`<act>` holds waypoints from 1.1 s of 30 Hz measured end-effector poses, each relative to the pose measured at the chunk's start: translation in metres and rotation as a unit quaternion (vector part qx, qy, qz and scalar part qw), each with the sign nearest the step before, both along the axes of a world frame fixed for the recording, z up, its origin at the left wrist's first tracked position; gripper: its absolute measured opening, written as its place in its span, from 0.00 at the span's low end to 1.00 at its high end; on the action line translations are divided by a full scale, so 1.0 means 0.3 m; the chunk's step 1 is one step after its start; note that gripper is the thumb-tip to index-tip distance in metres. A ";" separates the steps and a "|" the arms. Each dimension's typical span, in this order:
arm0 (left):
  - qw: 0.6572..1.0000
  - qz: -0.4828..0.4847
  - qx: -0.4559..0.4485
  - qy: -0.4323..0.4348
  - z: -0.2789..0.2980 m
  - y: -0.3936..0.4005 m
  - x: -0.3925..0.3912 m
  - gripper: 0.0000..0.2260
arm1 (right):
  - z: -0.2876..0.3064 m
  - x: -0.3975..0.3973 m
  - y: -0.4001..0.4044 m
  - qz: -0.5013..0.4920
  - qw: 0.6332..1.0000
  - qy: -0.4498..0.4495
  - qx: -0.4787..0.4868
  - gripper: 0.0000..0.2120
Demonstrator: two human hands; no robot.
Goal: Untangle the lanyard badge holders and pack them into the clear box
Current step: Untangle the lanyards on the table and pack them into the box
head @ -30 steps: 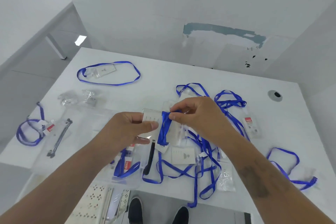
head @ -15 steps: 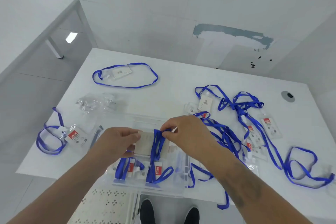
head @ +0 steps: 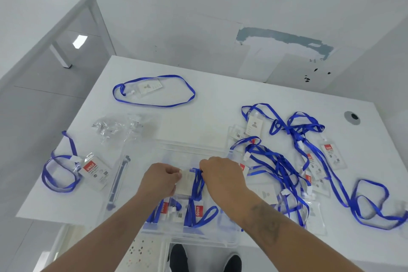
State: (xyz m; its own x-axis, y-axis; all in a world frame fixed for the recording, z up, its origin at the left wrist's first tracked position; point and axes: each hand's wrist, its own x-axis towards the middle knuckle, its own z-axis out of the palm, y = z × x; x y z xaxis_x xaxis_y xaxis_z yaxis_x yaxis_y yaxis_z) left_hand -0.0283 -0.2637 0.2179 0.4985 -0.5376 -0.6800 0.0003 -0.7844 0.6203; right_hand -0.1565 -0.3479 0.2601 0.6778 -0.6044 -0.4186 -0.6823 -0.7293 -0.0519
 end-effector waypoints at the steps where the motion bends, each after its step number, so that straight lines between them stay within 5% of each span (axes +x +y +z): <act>1: 1.000 0.003 0.003 0.002 -0.020 -0.006 -0.001 0.02 | -0.001 0.002 0.001 -0.003 1.000 0.004 0.001 0.06; 9: 0.996 -0.037 0.055 -0.059 -0.094 -0.031 -0.007 0.06 | 0.014 0.006 0.020 -0.001 1.000 0.024 0.010 0.09; 15: 0.979 -0.110 0.061 -0.163 0.007 -0.024 -0.017 0.20 | 0.179 -0.085 -0.001 -0.063 0.989 -0.132 0.027 0.15; 20: 0.978 -0.071 -0.062 -0.189 0.174 -0.053 -0.075 0.07 | 0.258 -0.245 -0.090 -0.149 0.960 -0.235 0.007 0.16; 27: 0.973 -0.014 -0.201 -0.110 0.325 -0.225 -0.247 0.02 | 0.244 -0.456 -0.269 -0.241 0.928 -0.282 -0.010 0.14; 33: 0.980 -0.051 -0.179 -0.068 0.269 -0.502 -0.363 0.05 | 0.152 -0.537 -0.458 -0.296 0.902 -0.309 0.059 0.15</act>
State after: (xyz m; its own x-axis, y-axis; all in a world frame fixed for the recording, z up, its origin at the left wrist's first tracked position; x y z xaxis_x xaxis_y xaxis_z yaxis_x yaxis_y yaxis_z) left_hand -0.1374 -0.4145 0.2986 0.5027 -0.7817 -0.3690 -0.1687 -0.5074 0.8450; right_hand -0.3177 -0.4854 0.3057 0.3774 -0.9130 -0.1551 -0.7640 -0.2123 -0.6093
